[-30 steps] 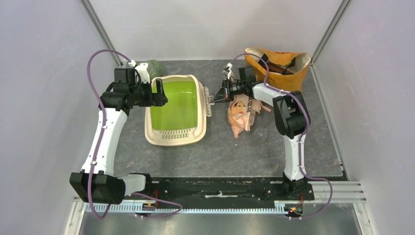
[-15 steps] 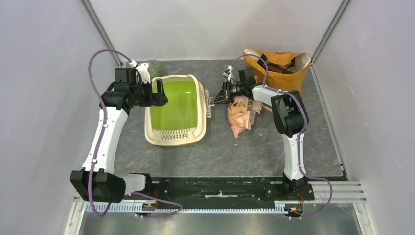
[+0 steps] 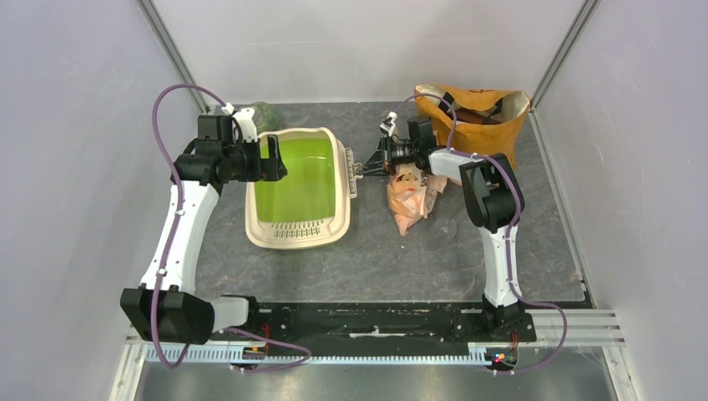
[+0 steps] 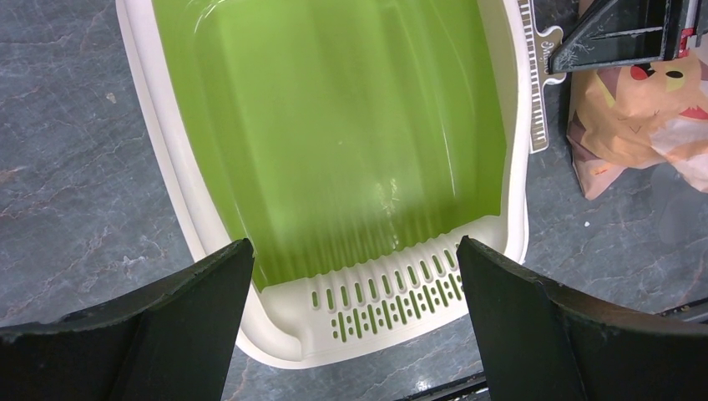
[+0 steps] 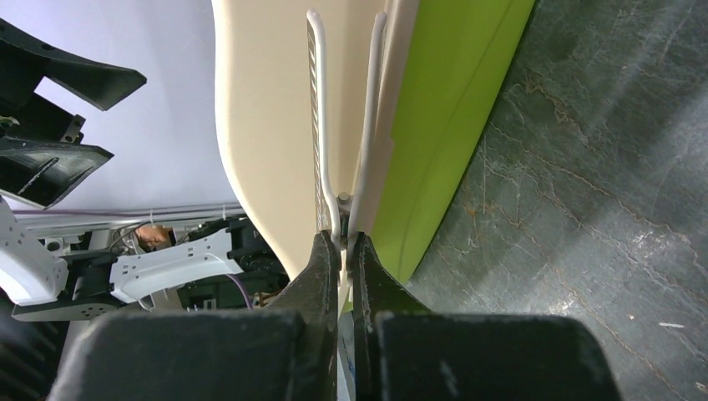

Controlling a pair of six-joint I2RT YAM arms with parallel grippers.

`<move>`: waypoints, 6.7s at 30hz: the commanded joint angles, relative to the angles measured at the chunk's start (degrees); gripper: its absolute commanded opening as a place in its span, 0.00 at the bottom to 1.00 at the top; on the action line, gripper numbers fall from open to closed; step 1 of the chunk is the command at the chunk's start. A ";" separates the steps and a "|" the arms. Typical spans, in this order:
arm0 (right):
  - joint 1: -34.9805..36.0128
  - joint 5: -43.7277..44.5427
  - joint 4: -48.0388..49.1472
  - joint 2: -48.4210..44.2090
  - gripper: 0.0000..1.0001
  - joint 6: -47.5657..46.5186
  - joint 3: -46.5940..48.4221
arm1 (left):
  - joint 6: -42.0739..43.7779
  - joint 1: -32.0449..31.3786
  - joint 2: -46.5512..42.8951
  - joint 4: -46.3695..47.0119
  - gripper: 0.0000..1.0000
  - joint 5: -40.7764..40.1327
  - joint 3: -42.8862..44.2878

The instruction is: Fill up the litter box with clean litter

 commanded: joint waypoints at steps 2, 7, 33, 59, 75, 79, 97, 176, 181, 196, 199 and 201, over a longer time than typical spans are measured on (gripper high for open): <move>-0.64 -0.07 -3.95 3.92 0.00 0.49 0.83 | -0.29 0.09 0.31 1.35 1.00 0.96 1.57; -0.66 3.02 -14.95 2.84 0.00 -7.88 2.41 | -0.38 0.14 0.31 1.35 1.00 0.93 1.38; 2.11 0.60 -3.18 6.44 0.00 4.13 2.28 | -0.21 0.15 0.71 1.35 1.00 0.92 1.64; 4.20 0.97 -8.68 9.02 0.26 2.33 5.51 | -0.47 0.08 0.88 1.49 1.00 0.06 1.16; 1.20 10.81 -25.86 -0.91 0.97 -7.60 4.82 | -0.86 0.12 0.36 1.46 1.00 -0.17 1.15; 1.30 12.78 -30.08 -7.33 0.97 -11.18 3.36 | -1.26 0.10 0.01 1.57 1.00 -0.14 1.20; -7.80 25.82 -69.25 -36.70 0.79 -47.32 8.96 | 7.39 -6.47 -0.40 2.62 1.00 7.19 7.88; -10.24 46.89 28.68 -60.32 0.59 -85.48 -63.30 | 7.71 -18.79 5.83 2.39 1.00 5.33 10.20; -10.30 47.31 19.43 -63.16 0.00 -78.55 -53.48 | 8.70 -18.89 6.53 1.68 1.00 5.36 12.10; -8.09 32.48 5.65 -74.85 0.00 -63.09 -46.34 | 9.86 -22.00 20.23 0.47 1.00 11.94 27.77; -7.98 32.02 4.61 -75.77 0.00 -59.43 -43.97 | 9.10 -22.20 21.44 0.50 1.00 11.96 28.51; -7.99 34.94 1.94 -75.48 0.00 -58.02 -41.14 | 9.03 -22.26 21.19 0.48 1.00 11.28 27.70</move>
